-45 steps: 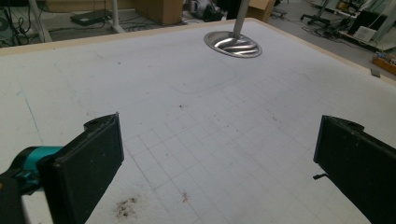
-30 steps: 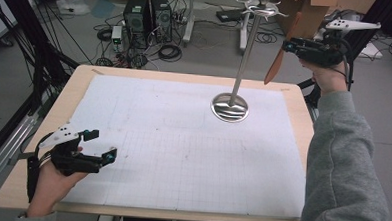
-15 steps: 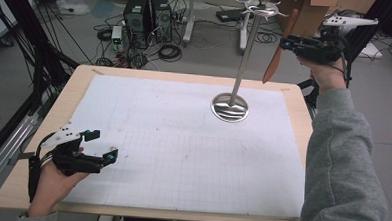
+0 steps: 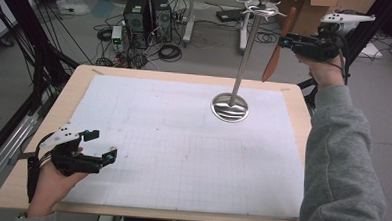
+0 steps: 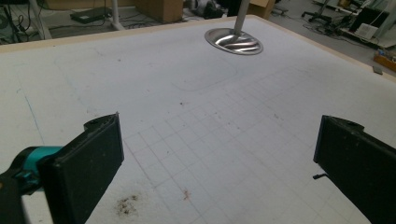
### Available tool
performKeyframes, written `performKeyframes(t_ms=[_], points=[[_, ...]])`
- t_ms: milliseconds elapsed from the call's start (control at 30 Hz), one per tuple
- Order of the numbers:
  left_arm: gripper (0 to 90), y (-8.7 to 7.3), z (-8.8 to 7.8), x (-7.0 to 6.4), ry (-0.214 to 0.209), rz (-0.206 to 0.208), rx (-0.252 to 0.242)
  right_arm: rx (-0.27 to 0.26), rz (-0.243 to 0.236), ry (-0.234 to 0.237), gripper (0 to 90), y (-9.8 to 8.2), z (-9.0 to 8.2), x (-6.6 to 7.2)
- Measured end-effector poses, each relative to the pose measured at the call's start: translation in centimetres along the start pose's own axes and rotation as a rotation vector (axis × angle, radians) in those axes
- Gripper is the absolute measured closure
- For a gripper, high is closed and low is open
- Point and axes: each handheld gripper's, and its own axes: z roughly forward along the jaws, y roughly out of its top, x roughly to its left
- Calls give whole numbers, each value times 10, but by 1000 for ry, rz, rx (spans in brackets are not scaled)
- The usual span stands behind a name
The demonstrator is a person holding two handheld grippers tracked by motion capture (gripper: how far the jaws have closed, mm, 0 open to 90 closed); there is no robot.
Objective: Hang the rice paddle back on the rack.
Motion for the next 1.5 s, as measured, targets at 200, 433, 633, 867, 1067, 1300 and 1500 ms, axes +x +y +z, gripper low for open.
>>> performKeyframes(t_ms=[200, 433, 633, 867, 1067, 1300, 1500], points=[[20, 0, 0, 0, 0, 2, 4, 9, 1, 5, 646, 1, 0, -3], [20, -2, 5, -2, -10, 6, 21, 22, 4, 13, 646, 5, 1, -2], [20, -3, 8, -4, -19, 13, 33, 26, -3, 14, 646, 6, 3, -2], [20, -3, 10, -7, -25, 16, 35, 27, -12, 21, 646, 6, 6, -2], [20, -3, 9, -6, -22, 17, 34, 33, -6, 23, 646, 6, 8, -1], [20, -3, 10, -6, -20, 19, 36, 30, -15, 32, 646, 6, 13, 0], [20, -3, 10, -6, -20, 19, 35, 33, -14, 28, 645, 6, 15, 2]])
